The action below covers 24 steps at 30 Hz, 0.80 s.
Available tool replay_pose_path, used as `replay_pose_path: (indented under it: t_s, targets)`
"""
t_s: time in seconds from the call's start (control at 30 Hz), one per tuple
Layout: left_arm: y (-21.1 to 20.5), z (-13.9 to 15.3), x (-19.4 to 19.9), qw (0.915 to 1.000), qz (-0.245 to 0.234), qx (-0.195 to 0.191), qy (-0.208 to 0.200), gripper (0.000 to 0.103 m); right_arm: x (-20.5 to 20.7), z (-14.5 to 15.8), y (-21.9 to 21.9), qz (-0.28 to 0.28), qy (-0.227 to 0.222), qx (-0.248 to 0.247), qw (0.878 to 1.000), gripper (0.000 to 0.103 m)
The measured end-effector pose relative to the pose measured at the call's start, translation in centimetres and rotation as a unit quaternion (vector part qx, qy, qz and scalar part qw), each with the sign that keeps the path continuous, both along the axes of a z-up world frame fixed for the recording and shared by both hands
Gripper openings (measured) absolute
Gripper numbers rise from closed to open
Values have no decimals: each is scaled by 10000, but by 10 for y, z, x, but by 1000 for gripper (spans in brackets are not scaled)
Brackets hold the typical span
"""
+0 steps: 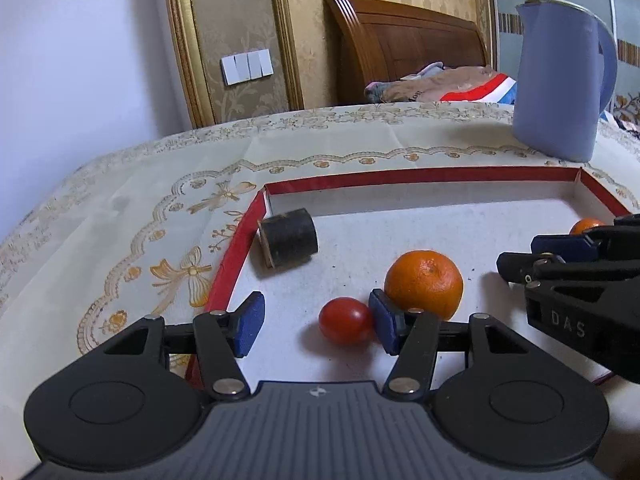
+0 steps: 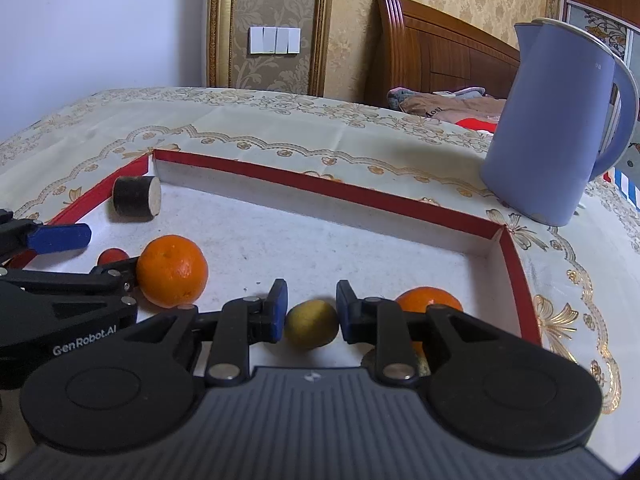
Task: Organize fruits
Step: 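Open the right tool to drop the yellow fruit into the tray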
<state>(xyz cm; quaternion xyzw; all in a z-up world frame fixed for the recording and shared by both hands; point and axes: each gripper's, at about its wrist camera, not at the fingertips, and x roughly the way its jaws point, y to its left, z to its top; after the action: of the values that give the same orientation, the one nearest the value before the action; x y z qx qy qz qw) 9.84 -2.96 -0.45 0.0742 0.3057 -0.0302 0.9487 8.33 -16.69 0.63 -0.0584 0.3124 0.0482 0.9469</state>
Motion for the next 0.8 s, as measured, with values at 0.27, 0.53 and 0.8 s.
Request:
replay_pose_path:
  t_s: [0.27, 0.53, 0.8]
  targets:
    - [1, 0, -1, 10000, 84, 35, -2, 65, 1, 1, -2, -47, -7, 54, 10000, 25]
    - [4, 1, -5, 10000, 63, -49, 1, 66, 1, 1, -7, -15, 13, 211, 9998, 25]
    - [7, 1, -7, 9998, 41, -167, 57, 67, 0, 2, -9, -41, -2, 258, 9997, 33]
